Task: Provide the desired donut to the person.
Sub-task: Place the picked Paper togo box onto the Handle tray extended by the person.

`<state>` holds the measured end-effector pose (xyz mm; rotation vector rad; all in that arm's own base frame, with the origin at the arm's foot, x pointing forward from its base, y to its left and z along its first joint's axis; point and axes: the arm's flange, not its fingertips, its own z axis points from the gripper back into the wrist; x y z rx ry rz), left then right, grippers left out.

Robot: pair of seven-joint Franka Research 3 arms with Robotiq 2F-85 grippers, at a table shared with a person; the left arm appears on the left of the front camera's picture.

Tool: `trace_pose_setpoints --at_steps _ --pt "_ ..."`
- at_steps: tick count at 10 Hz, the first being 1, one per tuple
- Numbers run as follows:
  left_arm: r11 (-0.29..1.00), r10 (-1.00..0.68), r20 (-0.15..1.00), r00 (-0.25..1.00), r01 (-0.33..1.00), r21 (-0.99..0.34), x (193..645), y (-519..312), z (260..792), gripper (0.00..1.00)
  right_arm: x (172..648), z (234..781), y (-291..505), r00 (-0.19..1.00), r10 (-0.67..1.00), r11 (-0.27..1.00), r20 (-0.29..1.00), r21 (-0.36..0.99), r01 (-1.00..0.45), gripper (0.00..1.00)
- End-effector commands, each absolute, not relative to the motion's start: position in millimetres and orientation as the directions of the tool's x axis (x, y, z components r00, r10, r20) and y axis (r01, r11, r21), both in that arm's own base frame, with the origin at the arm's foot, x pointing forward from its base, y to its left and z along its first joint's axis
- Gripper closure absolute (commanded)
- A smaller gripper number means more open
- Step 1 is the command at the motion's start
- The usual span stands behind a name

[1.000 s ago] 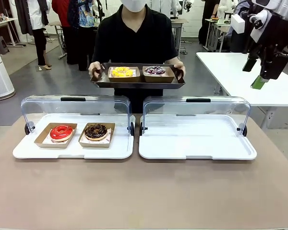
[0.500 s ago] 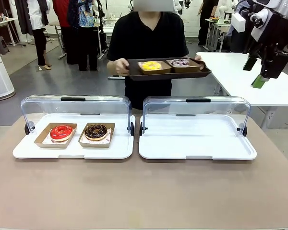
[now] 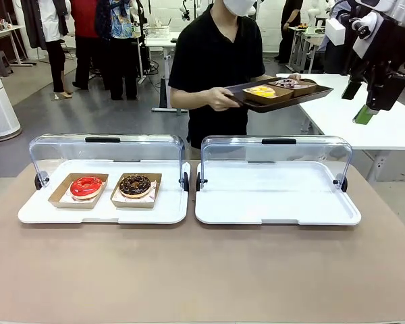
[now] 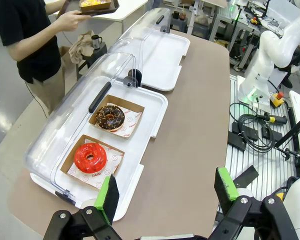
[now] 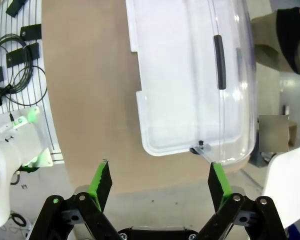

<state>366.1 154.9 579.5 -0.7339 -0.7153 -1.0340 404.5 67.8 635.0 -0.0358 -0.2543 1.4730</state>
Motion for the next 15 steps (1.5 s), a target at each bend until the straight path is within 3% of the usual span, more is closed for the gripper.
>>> trace_pose_setpoints --at_steps 1,4,6,9,11,15 --pt "0.326 -0.484 0.808 0.336 0.926 -0.19 365 154 581 0.0 405 635 66 0.069 0.986 0.095 0.154 -0.173 -0.98 0.0" --pt "0.326 -0.484 0.808 0.336 0.926 -0.19 365 154 581 0.0 404 635 68 0.076 0.986 0.102 0.148 -0.179 -0.979 0.0" --pt "0.326 -0.484 0.808 0.336 0.926 -0.19 365 154 581 0.0 430 645 12 0.066 0.897 0.1 0.436 -0.054 -0.994 0.0" --pt "0.326 -0.484 0.808 0.336 0.926 -0.19 365 154 581 0.0 454 618 -73 0.085 0.662 0.152 0.745 -0.023 -0.988 0.0" --pt "0.326 -0.484 0.808 0.336 0.926 -0.19 365 154 581 0.0 452 598 -125 0.07 0.507 0.146 0.859 -0.006 -0.989 0.0" --pt "0.326 -0.484 0.808 0.336 0.926 -0.19 365 154 581 0.0 430 598 -202 0.092 0.378 0.193 0.921 0.019 -0.981 0.0"
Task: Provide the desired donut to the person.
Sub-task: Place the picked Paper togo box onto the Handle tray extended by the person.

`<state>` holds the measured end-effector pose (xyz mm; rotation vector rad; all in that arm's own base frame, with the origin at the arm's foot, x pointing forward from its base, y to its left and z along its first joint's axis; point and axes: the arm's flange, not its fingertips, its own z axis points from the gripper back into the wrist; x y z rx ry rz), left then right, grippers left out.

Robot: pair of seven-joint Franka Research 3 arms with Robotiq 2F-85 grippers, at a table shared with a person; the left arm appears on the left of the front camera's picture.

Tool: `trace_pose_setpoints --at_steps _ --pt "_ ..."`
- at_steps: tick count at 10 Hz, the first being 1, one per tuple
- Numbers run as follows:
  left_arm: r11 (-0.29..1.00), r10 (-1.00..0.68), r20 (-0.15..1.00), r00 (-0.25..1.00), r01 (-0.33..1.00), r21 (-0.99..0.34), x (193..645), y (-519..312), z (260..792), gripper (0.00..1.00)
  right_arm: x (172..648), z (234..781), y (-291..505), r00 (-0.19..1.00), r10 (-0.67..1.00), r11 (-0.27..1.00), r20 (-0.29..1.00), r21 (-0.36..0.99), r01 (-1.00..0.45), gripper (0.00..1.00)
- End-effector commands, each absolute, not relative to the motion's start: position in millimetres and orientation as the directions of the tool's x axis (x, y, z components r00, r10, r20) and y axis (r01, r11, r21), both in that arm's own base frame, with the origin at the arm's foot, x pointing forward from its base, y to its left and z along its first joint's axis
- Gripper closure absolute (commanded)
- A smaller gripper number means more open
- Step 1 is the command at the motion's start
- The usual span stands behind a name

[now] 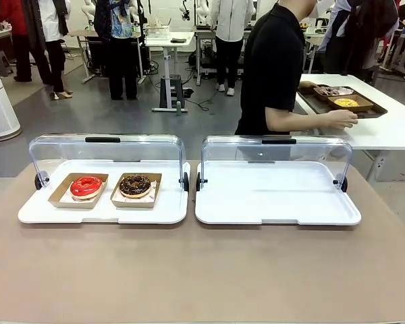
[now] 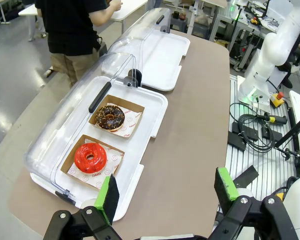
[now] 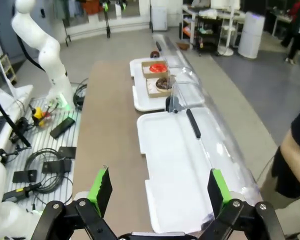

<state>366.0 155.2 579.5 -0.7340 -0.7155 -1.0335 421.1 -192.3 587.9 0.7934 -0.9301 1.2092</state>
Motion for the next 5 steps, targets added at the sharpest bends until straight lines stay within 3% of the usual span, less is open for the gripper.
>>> trace_pose_setpoints --at_steps 1,5 --pt "0.326 -0.484 0.808 0.336 0.926 -0.19 365 154 581 0.0 427 600 -215 0.113 0.35 0.209 0.93 0.04 -0.977 0.0" --pt "0.326 -0.484 0.808 0.336 0.926 -0.19 365 154 581 0.0 423 601 -232 0.113 0.343 0.2 0.932 0.045 -0.979 0.0"
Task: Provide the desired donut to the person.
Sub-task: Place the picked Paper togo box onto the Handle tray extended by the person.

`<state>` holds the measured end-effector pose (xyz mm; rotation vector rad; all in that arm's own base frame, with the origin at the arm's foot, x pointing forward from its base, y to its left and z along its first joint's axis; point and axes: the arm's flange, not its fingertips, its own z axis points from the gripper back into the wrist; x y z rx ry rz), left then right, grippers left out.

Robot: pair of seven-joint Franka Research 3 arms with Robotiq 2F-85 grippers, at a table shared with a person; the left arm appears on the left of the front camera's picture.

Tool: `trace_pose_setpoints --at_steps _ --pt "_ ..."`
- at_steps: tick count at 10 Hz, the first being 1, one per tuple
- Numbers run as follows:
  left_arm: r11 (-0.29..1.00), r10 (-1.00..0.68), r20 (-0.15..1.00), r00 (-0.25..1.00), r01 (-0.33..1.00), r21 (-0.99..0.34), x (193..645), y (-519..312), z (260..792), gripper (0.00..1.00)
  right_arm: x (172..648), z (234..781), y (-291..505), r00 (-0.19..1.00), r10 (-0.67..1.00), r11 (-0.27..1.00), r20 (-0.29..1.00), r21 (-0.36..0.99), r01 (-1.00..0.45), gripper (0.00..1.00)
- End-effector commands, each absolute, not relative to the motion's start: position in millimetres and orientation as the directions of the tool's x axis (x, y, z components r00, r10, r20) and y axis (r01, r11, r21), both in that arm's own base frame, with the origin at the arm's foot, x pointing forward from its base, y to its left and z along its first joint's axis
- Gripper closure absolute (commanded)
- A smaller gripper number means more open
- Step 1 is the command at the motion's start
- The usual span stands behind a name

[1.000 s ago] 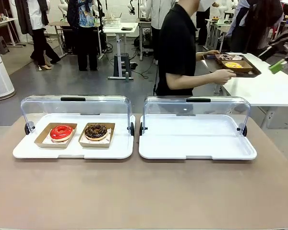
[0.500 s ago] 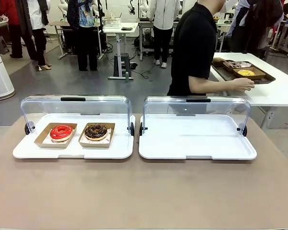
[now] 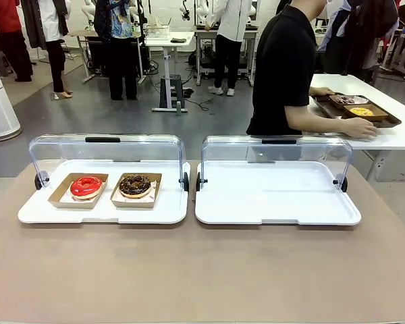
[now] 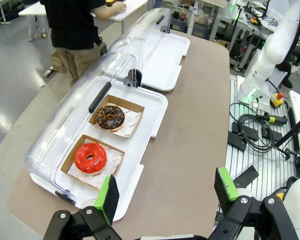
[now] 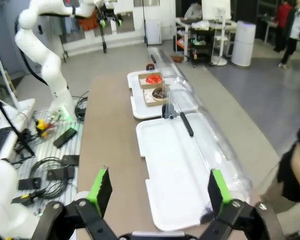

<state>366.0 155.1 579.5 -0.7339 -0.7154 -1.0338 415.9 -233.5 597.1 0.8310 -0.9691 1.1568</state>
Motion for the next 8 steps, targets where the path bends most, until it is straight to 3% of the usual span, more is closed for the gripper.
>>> trace_pose_setpoints --at_steps 1,8 --pt "0.326 -0.484 0.808 0.336 0.926 -0.19 365.2 153.5 580.6 0.0 424.4 600.6 -231.4 0.113 0.353 0.175 0.929 0.053 -0.983 0.0" --pt "0.326 -0.484 0.808 0.336 0.926 -0.19 365.2 153.5 580.6 0.0 415.9 597.1 -233.5 0.117 0.351 0.213 0.929 0.042 -0.976 0.0"
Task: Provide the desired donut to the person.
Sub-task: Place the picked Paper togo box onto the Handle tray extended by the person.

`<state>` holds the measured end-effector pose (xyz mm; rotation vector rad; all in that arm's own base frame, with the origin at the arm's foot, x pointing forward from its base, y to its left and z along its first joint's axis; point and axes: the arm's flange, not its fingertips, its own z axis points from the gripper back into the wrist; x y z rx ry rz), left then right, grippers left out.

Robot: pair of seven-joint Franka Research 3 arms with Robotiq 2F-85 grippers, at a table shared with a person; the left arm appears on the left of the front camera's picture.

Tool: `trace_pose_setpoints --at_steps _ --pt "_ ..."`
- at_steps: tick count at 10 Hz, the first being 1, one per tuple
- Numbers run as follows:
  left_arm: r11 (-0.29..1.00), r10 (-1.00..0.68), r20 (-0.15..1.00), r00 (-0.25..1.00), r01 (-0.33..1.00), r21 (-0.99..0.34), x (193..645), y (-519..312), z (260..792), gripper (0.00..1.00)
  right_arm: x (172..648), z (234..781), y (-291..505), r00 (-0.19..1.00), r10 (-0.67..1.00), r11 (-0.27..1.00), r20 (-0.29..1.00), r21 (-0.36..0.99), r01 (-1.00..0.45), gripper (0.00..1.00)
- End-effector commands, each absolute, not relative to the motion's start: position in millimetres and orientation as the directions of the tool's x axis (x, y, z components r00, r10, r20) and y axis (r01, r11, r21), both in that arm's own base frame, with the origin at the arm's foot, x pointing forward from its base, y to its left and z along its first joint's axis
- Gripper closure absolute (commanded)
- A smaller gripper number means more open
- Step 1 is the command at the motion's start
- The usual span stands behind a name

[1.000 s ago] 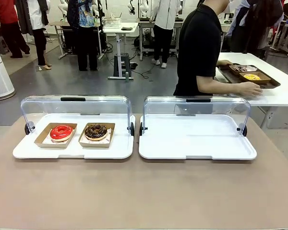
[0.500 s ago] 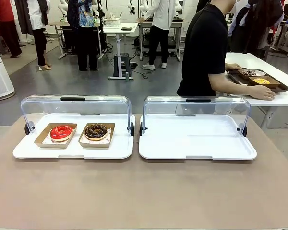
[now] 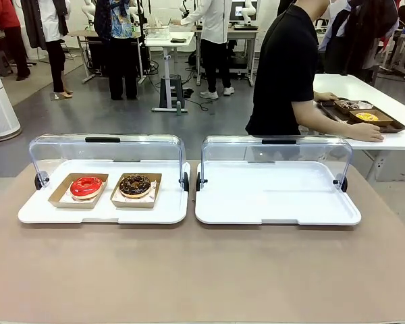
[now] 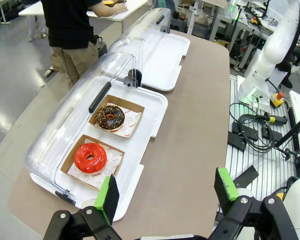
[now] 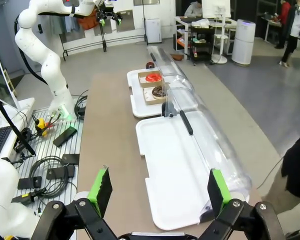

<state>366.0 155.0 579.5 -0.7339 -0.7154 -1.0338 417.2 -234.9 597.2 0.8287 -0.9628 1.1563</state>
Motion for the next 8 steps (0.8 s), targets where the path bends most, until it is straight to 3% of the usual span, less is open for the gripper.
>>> trace_pose_setpoints --at_steps 1,8 --pt "0.326 -0.484 0.808 0.336 0.926 -0.19 365.2 153.5 580.6 0.0 415.9 597.1 -233.5 0.117 0.351 0.213 0.929 0.042 -0.976 0.0" --pt "0.326 -0.484 0.808 0.336 0.926 -0.19 365.2 153.5 580.6 0.0 415.9 597.1 -233.5 0.117 0.351 0.213 0.929 0.042 -0.976 0.0"
